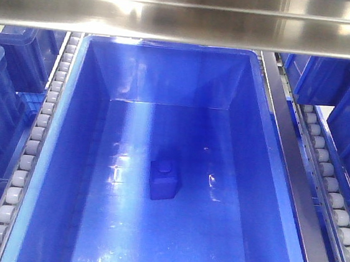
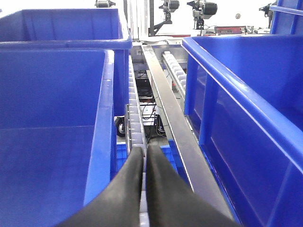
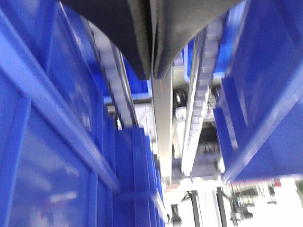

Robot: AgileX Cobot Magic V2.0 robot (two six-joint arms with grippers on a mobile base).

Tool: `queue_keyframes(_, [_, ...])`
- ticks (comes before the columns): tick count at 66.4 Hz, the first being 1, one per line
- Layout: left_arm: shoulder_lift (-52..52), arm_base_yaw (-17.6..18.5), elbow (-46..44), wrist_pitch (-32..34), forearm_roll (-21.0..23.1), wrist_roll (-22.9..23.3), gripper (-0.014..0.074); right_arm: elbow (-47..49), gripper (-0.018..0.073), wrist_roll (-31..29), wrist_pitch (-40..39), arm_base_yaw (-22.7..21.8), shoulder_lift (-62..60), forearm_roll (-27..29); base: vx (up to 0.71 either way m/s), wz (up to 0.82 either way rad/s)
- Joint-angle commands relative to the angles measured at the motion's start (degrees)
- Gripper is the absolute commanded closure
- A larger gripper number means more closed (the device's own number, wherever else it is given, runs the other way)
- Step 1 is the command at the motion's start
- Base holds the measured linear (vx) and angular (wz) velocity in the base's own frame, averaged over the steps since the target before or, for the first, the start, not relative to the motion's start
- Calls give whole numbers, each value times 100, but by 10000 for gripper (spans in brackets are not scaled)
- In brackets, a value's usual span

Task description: Pour parts from conveyor to right shelf

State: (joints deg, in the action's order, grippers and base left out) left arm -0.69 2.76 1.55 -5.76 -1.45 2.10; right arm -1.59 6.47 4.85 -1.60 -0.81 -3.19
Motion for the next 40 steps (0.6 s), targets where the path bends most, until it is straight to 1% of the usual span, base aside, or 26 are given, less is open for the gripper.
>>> queue_keyframes(1, [-69, 32, -111, 453, 35, 44, 603, -54, 568, -105, -485, 44, -54, -58, 0, 0])
queue_keyframes(12, [-69, 32, -111, 453, 35, 44, 603, -54, 568, -326, -559, 89, -54, -52, 0, 0])
queue_keyframes(40, [-69, 32, -111, 453, 35, 44, 603, -54, 568, -359, -559, 89, -54, -36, 0, 0])
